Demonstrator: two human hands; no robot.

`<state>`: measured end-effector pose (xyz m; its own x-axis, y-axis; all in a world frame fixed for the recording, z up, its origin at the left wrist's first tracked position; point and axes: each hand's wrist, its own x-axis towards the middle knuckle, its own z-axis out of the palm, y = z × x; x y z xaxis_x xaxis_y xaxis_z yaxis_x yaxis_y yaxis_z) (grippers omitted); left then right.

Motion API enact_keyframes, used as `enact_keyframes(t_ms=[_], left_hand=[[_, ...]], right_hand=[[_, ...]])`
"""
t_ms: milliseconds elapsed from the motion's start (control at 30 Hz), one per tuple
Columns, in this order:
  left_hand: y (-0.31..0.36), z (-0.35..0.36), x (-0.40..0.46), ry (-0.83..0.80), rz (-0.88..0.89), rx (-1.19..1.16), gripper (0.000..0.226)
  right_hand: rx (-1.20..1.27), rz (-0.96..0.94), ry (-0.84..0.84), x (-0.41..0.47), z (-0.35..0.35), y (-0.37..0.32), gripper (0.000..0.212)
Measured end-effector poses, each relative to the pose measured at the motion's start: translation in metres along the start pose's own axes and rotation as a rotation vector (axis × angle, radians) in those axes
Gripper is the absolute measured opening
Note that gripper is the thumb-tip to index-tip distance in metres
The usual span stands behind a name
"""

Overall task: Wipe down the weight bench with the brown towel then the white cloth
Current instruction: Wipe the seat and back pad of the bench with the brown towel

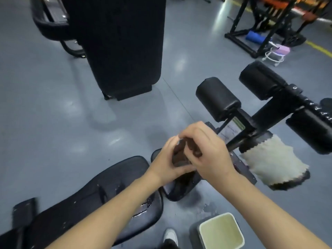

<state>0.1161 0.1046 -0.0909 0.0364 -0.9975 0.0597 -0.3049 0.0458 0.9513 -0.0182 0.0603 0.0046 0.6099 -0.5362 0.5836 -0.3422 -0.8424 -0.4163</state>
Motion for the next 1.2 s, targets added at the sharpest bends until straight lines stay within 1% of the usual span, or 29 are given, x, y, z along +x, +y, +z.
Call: enact_keyframes(t_ms=[100, 133, 167, 233, 300, 400, 467, 533, 667, 767, 867, 933, 1000, 1067, 1133, 1200], left_hand=[[-0.026, -0.017, -0.032, 0.018, -0.037, 0.004, 0.021], [-0.038, -0.023, -0.042, 0.038, -0.061, 0.013, 0.009], [-0.055, -0.028, -0.05, 0.063, -0.09, 0.018, 0.013], [-0.095, -0.039, -0.065, 0.119, -0.136, 0.04, 0.038], [-0.132, -0.051, -0.08, 0.16, -0.156, 0.068, 0.047], [-0.176, -0.067, -0.103, 0.21, -0.107, 0.085, 0.041], [-0.203, -0.075, -0.116, 0.237, -0.047, 0.105, 0.044], [-0.231, -0.079, -0.127, 0.252, 0.0, 0.163, 0.05], [-0.294, -0.075, -0.148, 0.277, 0.03, 0.307, 0.044], [-0.315, -0.064, -0.172, 0.285, 0.022, 0.412, 0.04], [-0.317, -0.041, -0.203, 0.333, 0.05, 0.456, 0.032], [-0.311, -0.023, -0.225, 0.355, 0.076, 0.473, 0.026], [-0.299, -0.005, -0.249, 0.321, 0.094, 0.515, 0.022], [-0.274, 0.011, -0.271, 0.29, 0.135, 0.568, 0.017], [-0.256, 0.015, -0.283, 0.298, 0.176, 0.554, 0.008], [-0.232, 0.02, -0.293, 0.287, 0.215, 0.521, 0.014]], right_hand=[[0.111, -0.056, 0.028, -0.008, 0.047, -0.028, 0.023], [0.127, -0.066, 0.034, -0.012, 0.062, -0.031, 0.023], [0.129, -0.074, 0.033, -0.016, 0.079, -0.031, 0.023], [0.098, -0.095, 0.034, -0.025, 0.114, -0.029, 0.025], [0.04, -0.138, 0.037, -0.039, 0.149, -0.025, 0.025], [-0.032, -0.227, 0.031, -0.063, 0.201, -0.017, 0.021], [-0.066, -0.269, 0.028, -0.081, 0.234, -0.012, 0.021], [-0.078, -0.29, 0.034, -0.101, 0.264, -0.007, 0.022], [-0.07, -0.308, 0.05, -0.143, 0.301, 0.002, 0.026], [-0.055, -0.269, 0.099, -0.174, 0.299, 0.004, 0.029], [-0.107, -0.249, 0.189, -0.213, 0.277, -0.008, 0.028], [-0.135, -0.243, 0.239, -0.236, 0.252, -0.025, 0.023], [-0.186, -0.241, 0.26, -0.257, 0.219, -0.041, 0.016], [-0.217, -0.197, 0.272, -0.276, 0.18, -0.053, 0.012], [-0.174, -0.126, 0.235, -0.282, 0.157, -0.051, 0.011], [-0.165, -0.085, 0.176, -0.29, 0.132, -0.049, 0.012]])
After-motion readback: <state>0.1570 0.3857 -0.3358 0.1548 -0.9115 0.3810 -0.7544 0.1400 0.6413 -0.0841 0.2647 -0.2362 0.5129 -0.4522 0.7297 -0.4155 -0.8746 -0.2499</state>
